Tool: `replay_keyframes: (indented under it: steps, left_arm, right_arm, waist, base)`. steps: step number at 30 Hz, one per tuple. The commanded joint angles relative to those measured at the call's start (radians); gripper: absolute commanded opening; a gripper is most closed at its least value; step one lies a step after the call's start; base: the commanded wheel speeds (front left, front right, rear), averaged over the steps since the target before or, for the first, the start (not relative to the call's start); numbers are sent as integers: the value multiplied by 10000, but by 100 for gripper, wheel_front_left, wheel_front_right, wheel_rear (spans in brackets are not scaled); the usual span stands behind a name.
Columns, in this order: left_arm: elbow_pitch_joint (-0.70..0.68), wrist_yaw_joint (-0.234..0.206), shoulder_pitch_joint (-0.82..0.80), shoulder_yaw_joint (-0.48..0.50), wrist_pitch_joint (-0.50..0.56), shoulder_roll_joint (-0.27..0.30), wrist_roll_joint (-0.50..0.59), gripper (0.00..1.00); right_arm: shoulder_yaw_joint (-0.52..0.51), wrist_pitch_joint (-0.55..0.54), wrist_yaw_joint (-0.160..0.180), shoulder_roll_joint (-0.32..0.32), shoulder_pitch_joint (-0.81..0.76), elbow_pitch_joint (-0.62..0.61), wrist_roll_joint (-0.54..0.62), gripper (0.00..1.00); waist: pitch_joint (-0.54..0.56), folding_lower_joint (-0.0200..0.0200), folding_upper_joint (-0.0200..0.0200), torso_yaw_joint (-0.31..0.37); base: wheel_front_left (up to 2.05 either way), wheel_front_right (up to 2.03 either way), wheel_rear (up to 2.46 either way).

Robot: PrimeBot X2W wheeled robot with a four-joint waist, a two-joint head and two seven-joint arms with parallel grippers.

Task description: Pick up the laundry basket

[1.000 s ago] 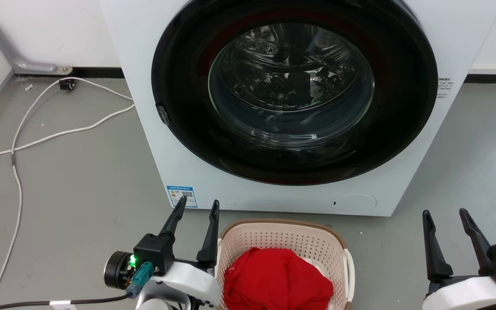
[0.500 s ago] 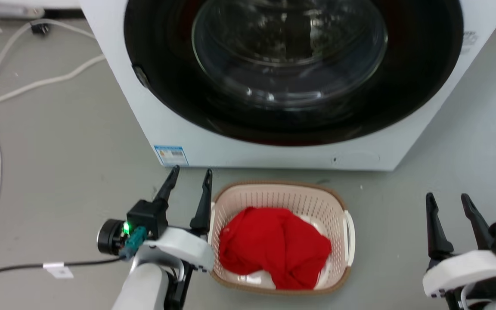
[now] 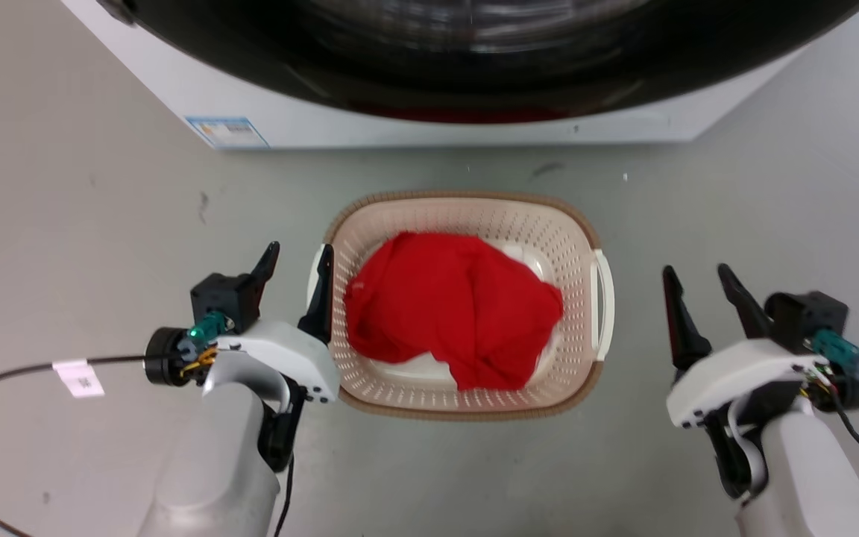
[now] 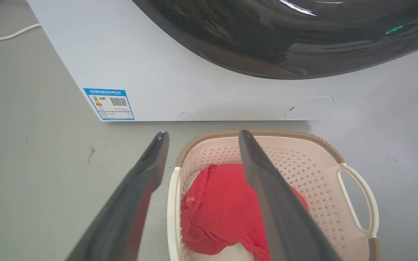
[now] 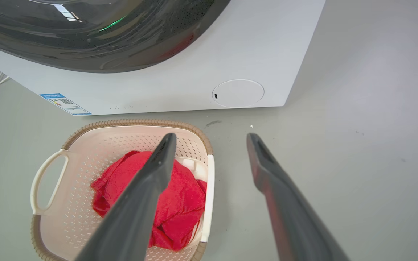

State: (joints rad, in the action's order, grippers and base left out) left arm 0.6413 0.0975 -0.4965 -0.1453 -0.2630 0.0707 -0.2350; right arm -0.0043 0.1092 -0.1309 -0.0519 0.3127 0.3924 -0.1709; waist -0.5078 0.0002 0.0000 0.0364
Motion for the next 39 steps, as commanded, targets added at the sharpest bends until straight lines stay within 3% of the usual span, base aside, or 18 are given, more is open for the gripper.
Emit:
replay_keyframes:
  steps: [1,12,21,39]
  left_arm:
    - [138,51,-239,47,-24,79,-48,100]
    - [2477,251,-2132,215,197,796,-584,100]
    - [3612,328,-3156,-24,769,1451,-1023,100]
    - [4230,320,-4244,-1417,2324,2004,-2359,100]
  right_arm:
    - [89,67,3,-31,305,165,-43,100]
    - [1763,486,3,-14,2835,3104,-1001,100]
    - [3047,398,3,19,4524,5392,-2113,100]
    - [5638,-624,3,19,6111,7067,-4566,100]
  waist:
    - [-831,-2,0,281]
    - [-2497,-2,0,739]
    - [-3199,-2,0,1013]
    - [-3978,-2,0,1092]
  base:
    - [0,0,0]
    - [0,0,0]
    - [0,0,0]
    - [0,0,0]
